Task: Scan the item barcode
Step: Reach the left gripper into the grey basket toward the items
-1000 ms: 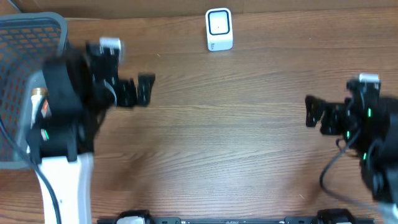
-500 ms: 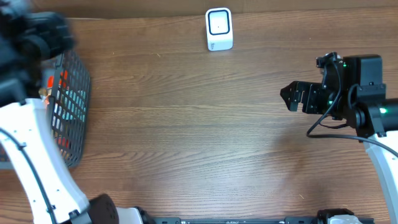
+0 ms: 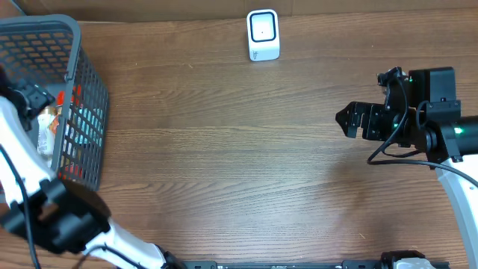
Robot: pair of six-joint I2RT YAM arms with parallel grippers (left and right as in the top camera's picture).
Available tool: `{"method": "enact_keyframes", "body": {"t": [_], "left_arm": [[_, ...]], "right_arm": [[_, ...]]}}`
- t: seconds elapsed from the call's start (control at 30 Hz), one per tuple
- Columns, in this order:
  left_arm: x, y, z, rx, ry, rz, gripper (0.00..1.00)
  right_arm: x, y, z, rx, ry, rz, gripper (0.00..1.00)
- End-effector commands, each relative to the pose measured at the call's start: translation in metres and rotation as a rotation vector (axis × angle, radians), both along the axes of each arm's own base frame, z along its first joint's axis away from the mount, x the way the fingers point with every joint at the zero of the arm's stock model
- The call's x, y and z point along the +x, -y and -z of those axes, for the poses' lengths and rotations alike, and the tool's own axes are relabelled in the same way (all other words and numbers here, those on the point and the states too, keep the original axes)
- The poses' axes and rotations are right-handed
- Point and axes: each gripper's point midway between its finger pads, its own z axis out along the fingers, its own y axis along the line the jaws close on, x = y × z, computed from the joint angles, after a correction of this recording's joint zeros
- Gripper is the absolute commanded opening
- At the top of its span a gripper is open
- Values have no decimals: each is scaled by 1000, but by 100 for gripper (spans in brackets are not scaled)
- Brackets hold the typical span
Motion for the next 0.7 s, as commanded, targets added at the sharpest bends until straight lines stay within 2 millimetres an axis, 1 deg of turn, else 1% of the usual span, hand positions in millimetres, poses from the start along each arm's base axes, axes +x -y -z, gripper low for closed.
{"method": "enact_keyframes", "body": {"t": [0.0,0.1,0.17,0.3,0.33,0.37,0.4,0.43,0.47,0.5,0.6,0.67], "left_arm": [[4,-5,47,-59,-97,-6,72],[7,-4,82,-100,-168,1,68],[10,-4,99,-110,-200,5,68],[18,2,123,-125,-236,28,66],[20,4,130,-127,-250,34,64],[20,6,136,-130,-266,39,58],[20,7,141,-132,-279,42,49],[21,10,145,-136,-291,48,36],[21,11,148,-135,-299,50,22],[22,12,148,-134,-301,54,4],[23,12,134,-118,-281,54,4],[27,9,98,-80,-229,50,4]], "right_arm": [[2,2,-8,-19,25,3,99],[2,2,-8,-18,25,3,99],[2,2,-8,-18,25,3,99],[2,2,-8,-17,24,3,99],[2,2,-8,-17,24,3,99],[2,2,-8,-17,24,3,99],[2,2,-8,-17,24,3,99],[2,2,-8,-17,25,3,99],[2,2,-8,-17,25,3,99],[2,2,-8,-17,25,3,99],[4,2,-9,-17,32,3,99],[5,1,-10,-16,41,3,100]]}}
